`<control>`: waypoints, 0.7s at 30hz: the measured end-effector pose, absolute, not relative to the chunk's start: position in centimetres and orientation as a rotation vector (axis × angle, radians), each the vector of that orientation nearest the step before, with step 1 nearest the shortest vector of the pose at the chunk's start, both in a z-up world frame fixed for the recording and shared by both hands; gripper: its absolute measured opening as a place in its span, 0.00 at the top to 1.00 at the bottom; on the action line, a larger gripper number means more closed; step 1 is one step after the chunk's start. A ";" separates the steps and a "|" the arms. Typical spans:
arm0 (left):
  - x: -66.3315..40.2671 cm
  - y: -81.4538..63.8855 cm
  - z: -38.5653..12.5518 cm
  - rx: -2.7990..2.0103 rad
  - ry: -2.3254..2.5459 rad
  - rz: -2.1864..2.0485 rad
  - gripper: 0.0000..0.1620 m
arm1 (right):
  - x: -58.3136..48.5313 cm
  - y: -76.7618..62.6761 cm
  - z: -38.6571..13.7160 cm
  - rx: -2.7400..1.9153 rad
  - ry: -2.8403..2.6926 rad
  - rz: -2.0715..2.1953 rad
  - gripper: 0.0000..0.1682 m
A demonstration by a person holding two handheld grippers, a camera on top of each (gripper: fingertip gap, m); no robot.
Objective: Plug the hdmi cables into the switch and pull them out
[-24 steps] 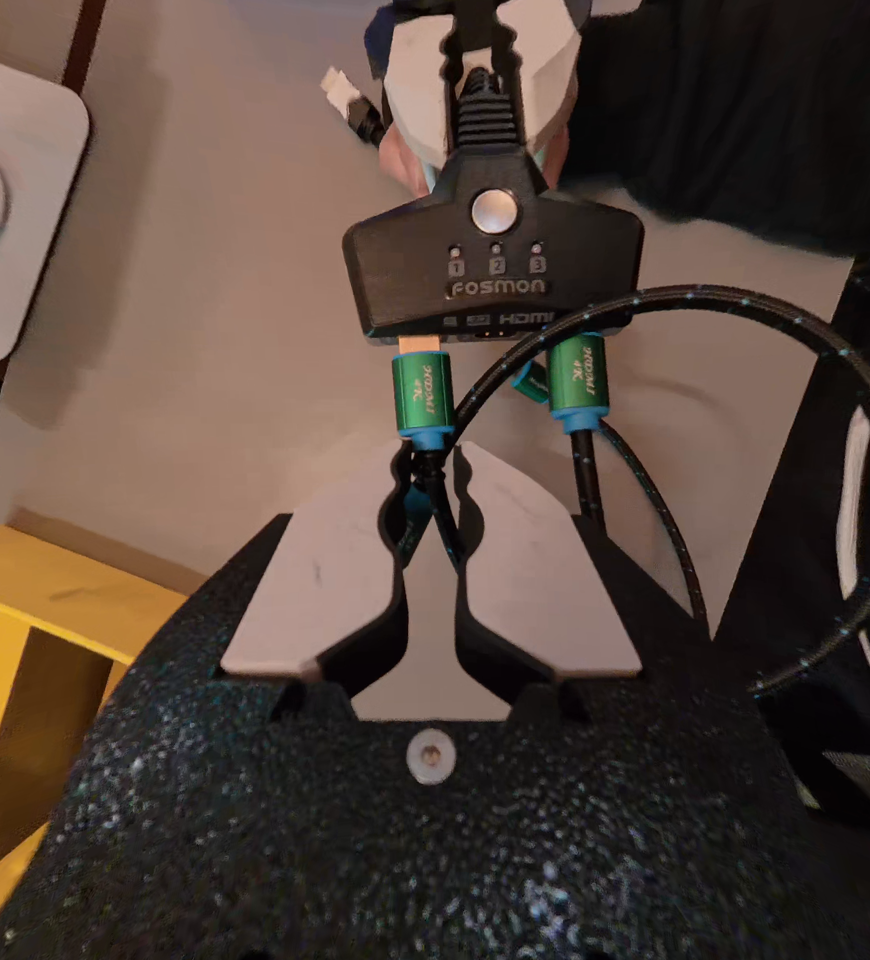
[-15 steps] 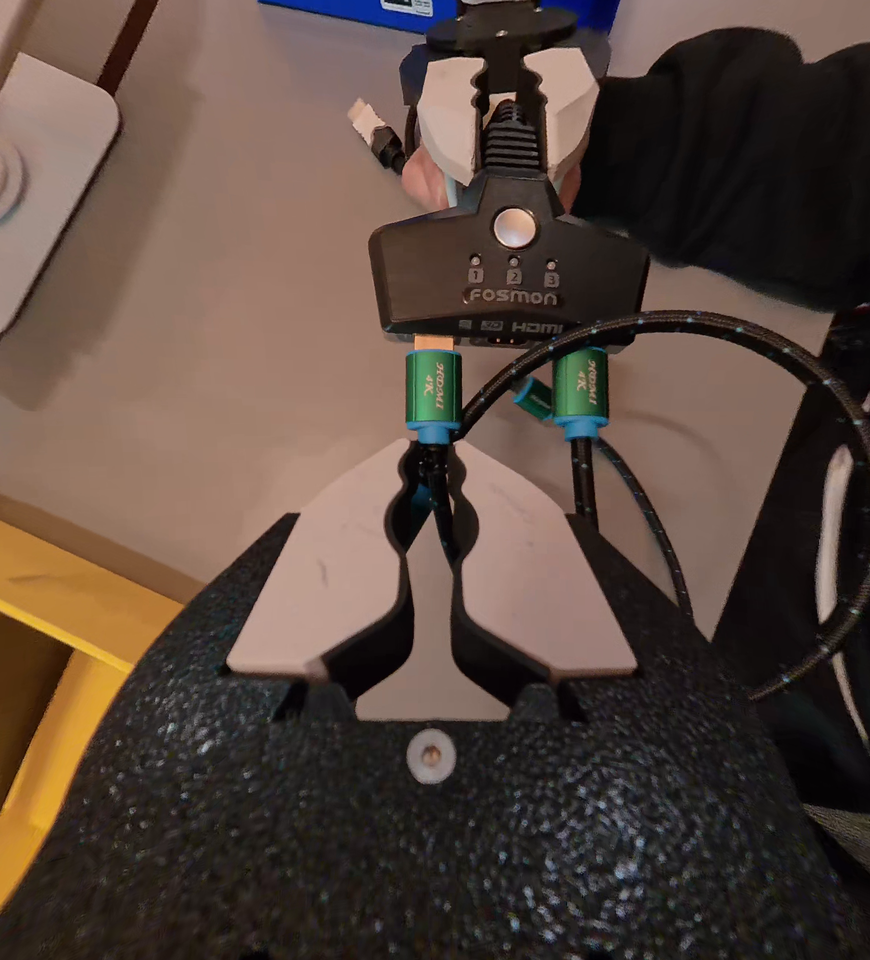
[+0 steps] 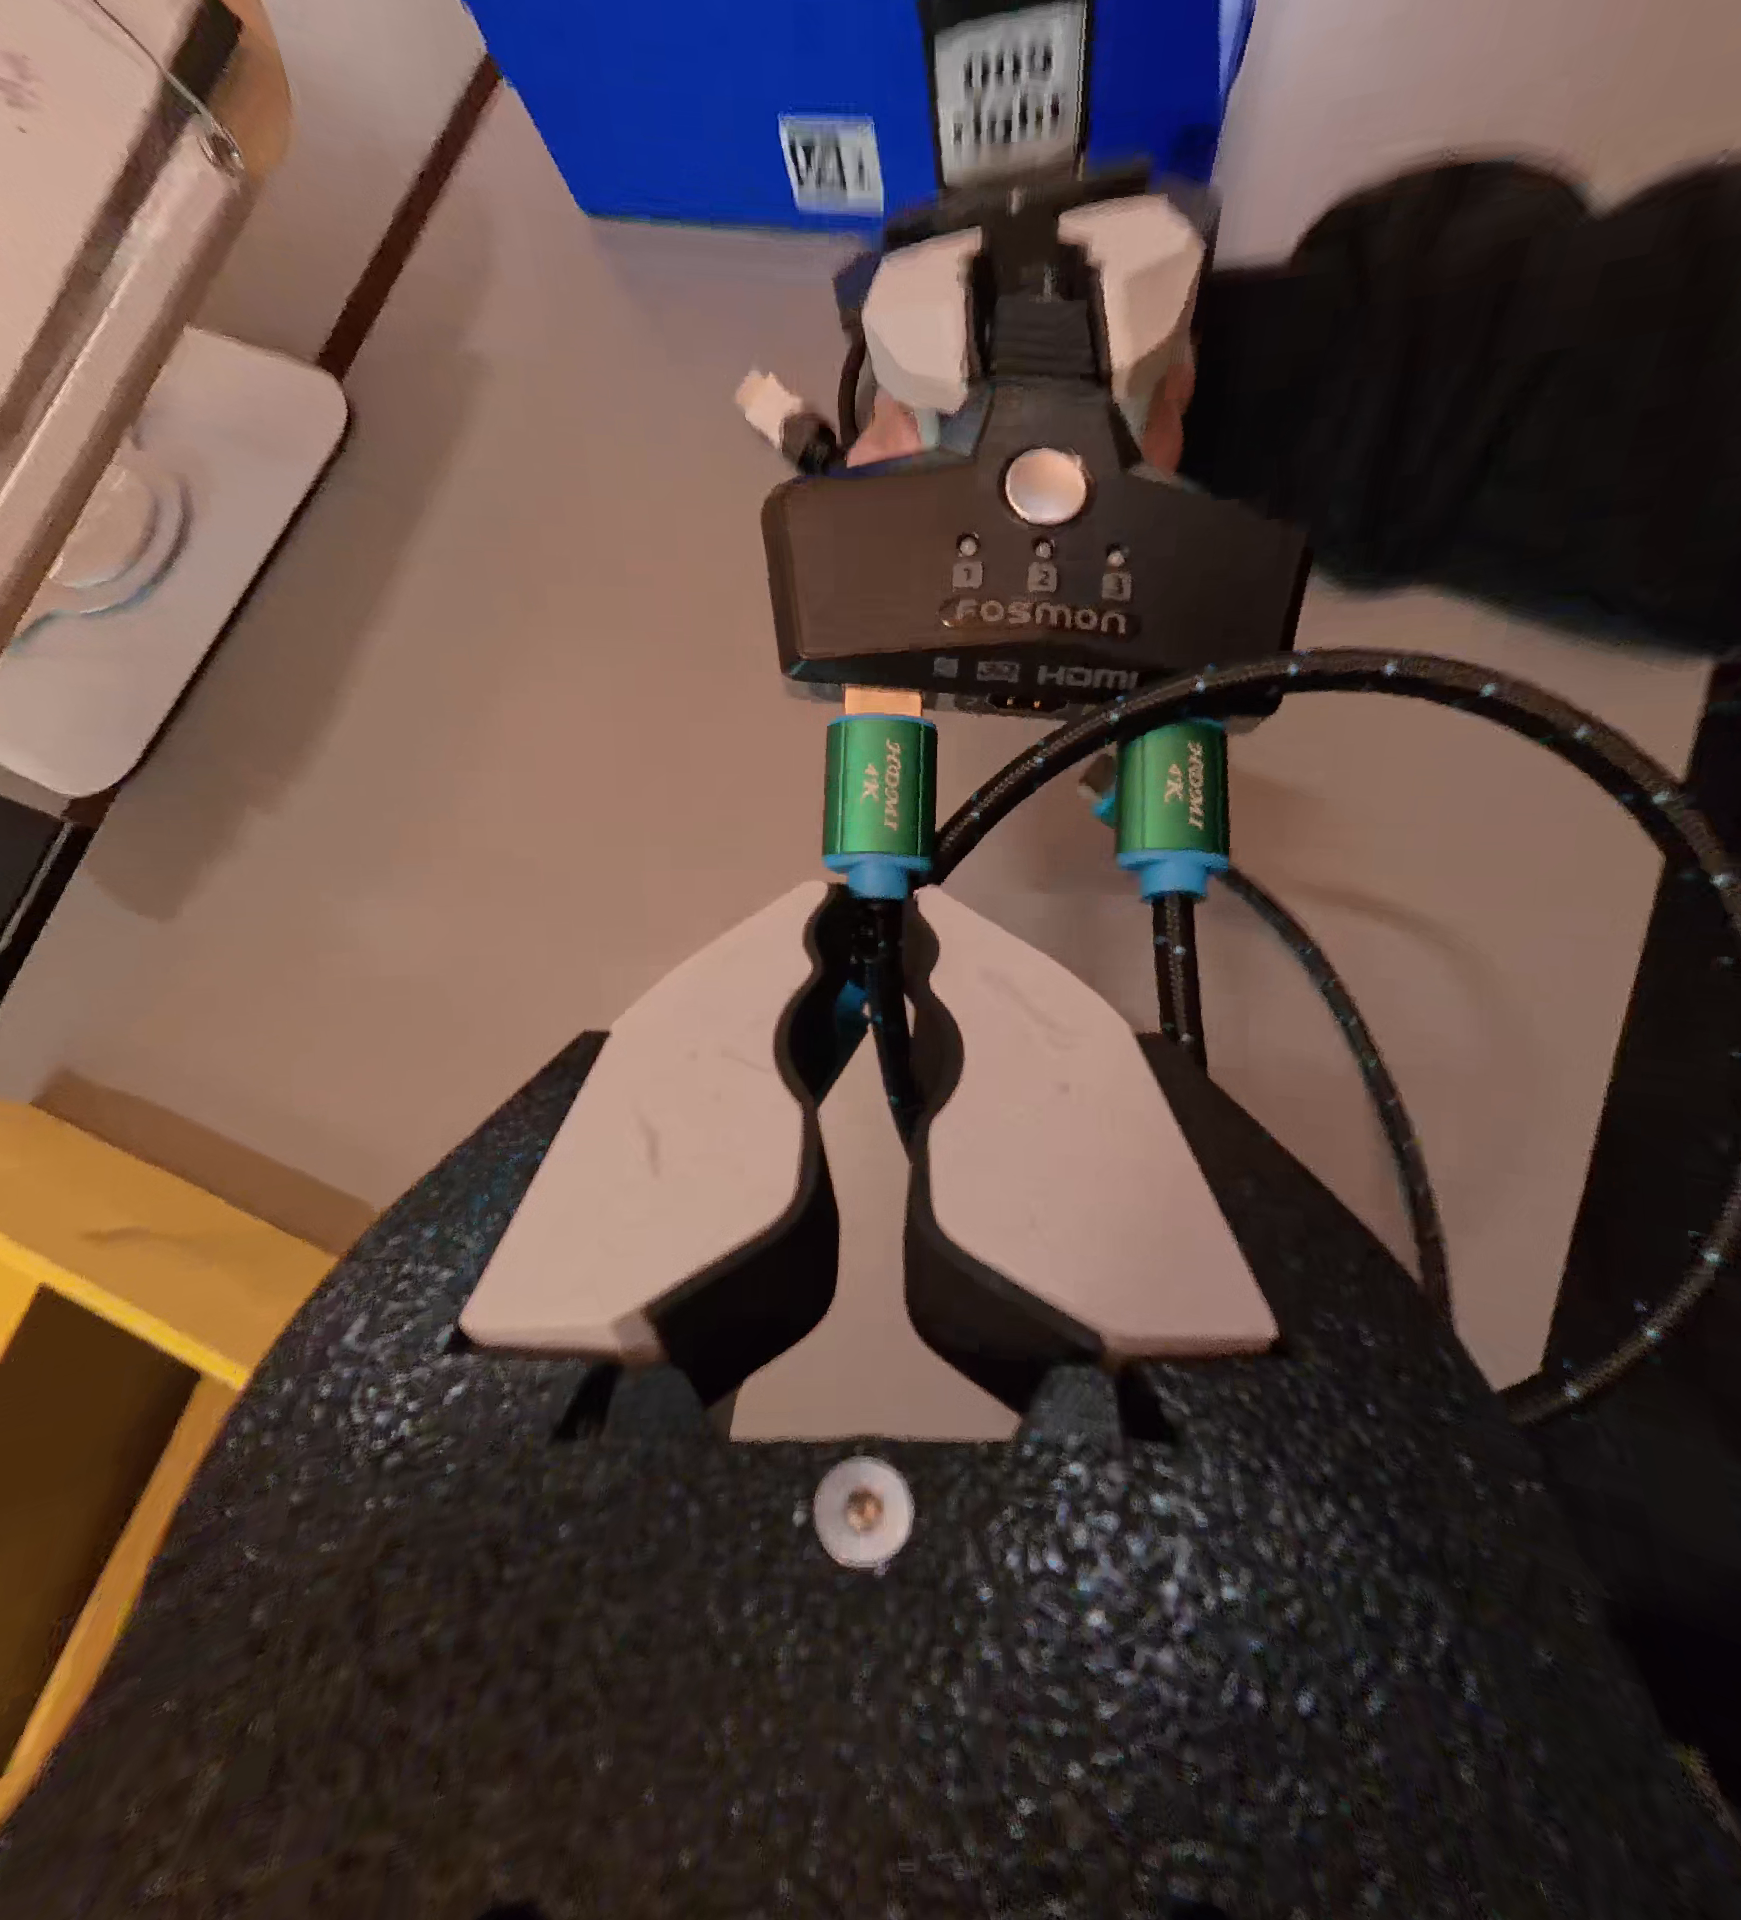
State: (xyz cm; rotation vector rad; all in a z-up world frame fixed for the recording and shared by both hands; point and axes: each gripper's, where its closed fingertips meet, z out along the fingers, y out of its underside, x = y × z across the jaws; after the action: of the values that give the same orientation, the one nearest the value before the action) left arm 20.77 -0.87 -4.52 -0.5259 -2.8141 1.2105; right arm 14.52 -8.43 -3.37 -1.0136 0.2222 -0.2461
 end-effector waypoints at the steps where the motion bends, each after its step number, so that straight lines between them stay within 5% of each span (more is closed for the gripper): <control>1: 20.7 -0.9 -4.4 -0.503 -2.795 1.213 0.95 | 14.5 -8.4 -3.5 -1.033 0.219 -0.257 0.85; 21: 23.1 1.5 -6.0 -0.062 -2.760 1.011 0.95 | 16.7 -5.8 -6.6 -1.341 0.301 -0.376 0.86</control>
State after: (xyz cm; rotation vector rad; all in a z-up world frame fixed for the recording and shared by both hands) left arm 23.05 1.50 -5.98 -0.0615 -2.7597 1.0111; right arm 16.66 -5.77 -6.64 -1.3408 0.3006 -0.3759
